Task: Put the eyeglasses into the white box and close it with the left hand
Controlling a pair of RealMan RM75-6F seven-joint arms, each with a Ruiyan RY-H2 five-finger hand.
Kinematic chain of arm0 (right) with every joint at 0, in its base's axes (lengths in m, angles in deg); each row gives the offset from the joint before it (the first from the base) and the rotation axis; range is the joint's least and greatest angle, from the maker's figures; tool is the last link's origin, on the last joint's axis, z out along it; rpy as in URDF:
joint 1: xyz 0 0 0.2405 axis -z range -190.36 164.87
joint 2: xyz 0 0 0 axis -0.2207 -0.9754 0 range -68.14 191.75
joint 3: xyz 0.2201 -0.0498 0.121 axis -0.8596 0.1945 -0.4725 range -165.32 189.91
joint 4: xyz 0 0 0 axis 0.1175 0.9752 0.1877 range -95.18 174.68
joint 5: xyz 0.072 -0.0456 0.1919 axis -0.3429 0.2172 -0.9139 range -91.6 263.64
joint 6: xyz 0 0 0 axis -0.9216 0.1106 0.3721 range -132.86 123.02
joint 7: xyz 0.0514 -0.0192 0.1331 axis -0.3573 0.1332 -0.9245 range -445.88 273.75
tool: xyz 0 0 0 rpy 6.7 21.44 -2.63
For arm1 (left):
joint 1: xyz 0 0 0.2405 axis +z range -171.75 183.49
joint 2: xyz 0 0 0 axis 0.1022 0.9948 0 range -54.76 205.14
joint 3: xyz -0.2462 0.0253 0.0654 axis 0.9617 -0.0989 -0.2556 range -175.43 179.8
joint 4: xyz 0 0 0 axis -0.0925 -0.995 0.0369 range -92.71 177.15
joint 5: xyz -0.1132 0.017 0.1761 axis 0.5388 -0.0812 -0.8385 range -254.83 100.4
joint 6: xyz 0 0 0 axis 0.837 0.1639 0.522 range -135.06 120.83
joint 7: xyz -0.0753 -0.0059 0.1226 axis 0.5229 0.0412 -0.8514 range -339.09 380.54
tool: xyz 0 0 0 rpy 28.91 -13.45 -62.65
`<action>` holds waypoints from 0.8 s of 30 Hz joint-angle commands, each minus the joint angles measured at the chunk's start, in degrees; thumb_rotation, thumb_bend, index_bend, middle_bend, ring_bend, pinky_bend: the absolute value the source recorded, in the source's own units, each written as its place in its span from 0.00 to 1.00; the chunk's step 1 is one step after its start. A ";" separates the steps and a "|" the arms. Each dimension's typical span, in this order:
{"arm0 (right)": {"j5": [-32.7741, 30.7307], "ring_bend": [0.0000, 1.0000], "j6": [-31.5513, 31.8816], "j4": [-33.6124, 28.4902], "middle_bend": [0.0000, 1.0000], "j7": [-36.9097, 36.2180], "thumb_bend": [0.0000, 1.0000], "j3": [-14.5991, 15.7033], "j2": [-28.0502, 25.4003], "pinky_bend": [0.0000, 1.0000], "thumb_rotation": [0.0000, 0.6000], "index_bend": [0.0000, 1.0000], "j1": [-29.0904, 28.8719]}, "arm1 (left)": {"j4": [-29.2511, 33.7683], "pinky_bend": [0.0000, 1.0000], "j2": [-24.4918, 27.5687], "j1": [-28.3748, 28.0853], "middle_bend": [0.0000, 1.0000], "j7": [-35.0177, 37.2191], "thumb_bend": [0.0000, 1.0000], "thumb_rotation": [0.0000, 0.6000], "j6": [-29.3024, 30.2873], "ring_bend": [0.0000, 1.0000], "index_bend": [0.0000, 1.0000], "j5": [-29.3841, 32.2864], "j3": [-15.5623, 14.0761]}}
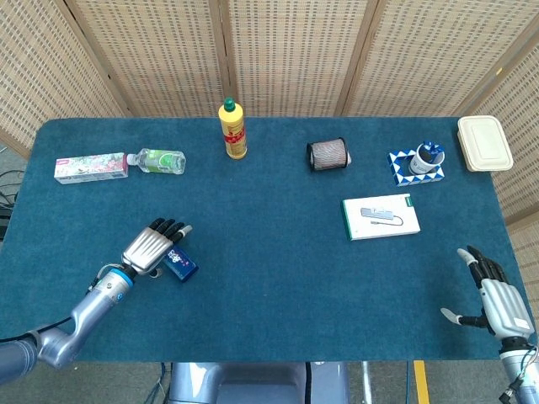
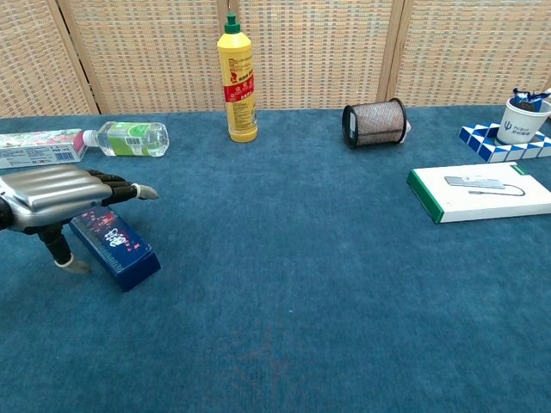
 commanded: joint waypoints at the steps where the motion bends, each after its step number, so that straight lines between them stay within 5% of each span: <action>1: 0.04 0.00 0.01 0.01 0.00 -0.04 0.00 0.01 0.00 0.00 1.00 0.00 0.00 | -0.46 0.21 -0.89 -0.22 0.27 -1.34 0.12 1.00 -0.48 0.23 0.04 1.21 0.45; 8: 0.07 0.00 0.07 0.01 0.00 -0.12 0.00 0.01 0.01 0.00 1.00 0.00 0.02 | -1.67 0.30 -2.41 -0.19 0.51 -2.57 0.19 1.00 0.18 0.43 0.20 1.93 0.73; 18: 0.12 0.00 0.12 0.04 0.00 -0.18 0.00 0.01 0.02 0.00 1.00 0.00 0.04 | -3.22 0.31 -3.08 0.18 0.58 -1.95 0.22 1.00 1.84 0.48 0.28 1.15 0.49; 21: 0.13 0.00 0.12 0.04 0.00 -0.21 0.00 0.01 0.02 0.00 1.00 0.00 0.03 | -3.33 0.31 -3.14 0.24 0.46 -1.68 0.21 1.00 2.05 0.40 0.28 1.06 0.44; 24: 0.13 0.00 0.12 0.06 0.00 -0.27 0.00 0.01 0.02 0.00 1.00 0.00 0.04 | -4.08 0.27 -3.69 0.48 0.16 -1.54 0.19 1.00 3.08 0.17 0.28 0.76 0.52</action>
